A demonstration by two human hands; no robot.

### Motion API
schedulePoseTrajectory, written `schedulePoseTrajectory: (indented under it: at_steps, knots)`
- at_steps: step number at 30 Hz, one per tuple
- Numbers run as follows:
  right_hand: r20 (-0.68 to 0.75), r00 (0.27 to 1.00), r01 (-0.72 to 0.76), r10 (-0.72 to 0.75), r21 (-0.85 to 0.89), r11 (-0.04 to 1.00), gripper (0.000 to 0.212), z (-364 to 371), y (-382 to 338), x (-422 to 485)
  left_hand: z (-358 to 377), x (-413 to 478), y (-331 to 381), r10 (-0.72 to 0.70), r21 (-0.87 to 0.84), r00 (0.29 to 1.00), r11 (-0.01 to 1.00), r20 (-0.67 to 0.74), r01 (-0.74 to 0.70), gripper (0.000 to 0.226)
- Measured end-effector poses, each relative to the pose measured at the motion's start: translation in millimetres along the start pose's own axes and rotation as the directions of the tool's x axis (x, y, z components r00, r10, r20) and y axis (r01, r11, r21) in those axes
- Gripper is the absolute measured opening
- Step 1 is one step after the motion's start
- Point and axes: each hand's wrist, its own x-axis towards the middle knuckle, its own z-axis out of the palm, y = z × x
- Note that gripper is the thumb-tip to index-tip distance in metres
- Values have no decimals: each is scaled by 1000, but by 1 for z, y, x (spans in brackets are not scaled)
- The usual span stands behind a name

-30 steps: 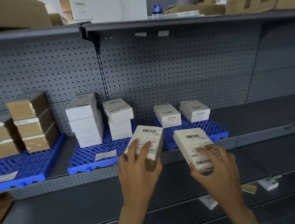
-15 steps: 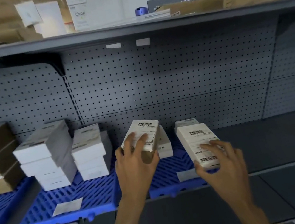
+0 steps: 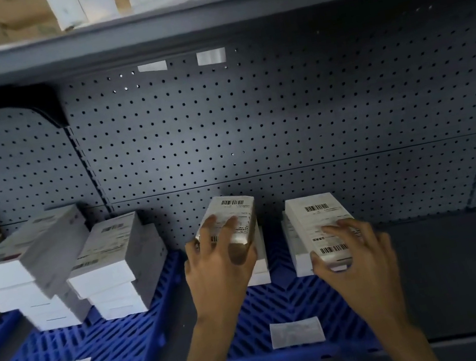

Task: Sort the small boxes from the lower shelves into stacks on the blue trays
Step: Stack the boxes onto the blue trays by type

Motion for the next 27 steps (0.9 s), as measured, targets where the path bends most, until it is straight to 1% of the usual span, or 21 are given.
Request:
schedulePoseTrajectory:
  at_steps: [6,12,17,22,25,27]
  knots:
    - [5,1000,26,-26,50,998,56,9,-12,13,-13,3,-3,-7,30,999,1000,-48,9,58]
    - [53,995,76,-79,56,996,56,33,-59,16,-47,3,-17,-53,49,992,997,-116,59,59]
    - [122,990,76,-72,-28,997,57,72,-93,15,-76,3,-34,-74,42,985,996,-155,82,59]
    - [131,991,51,-39,-93,994,53,99,-117,12,-98,0,-49,-97,67,975,991,-198,112,57]
    - [174,985,34,-13,-114,993,61,110,-127,10,-106,-3,-55,-105,64,973,991,-205,120,57]
    - [172,985,21,5,-148,989,70,115,-132,10,-111,-6,-58,-115,67,973,989,-200,131,58]
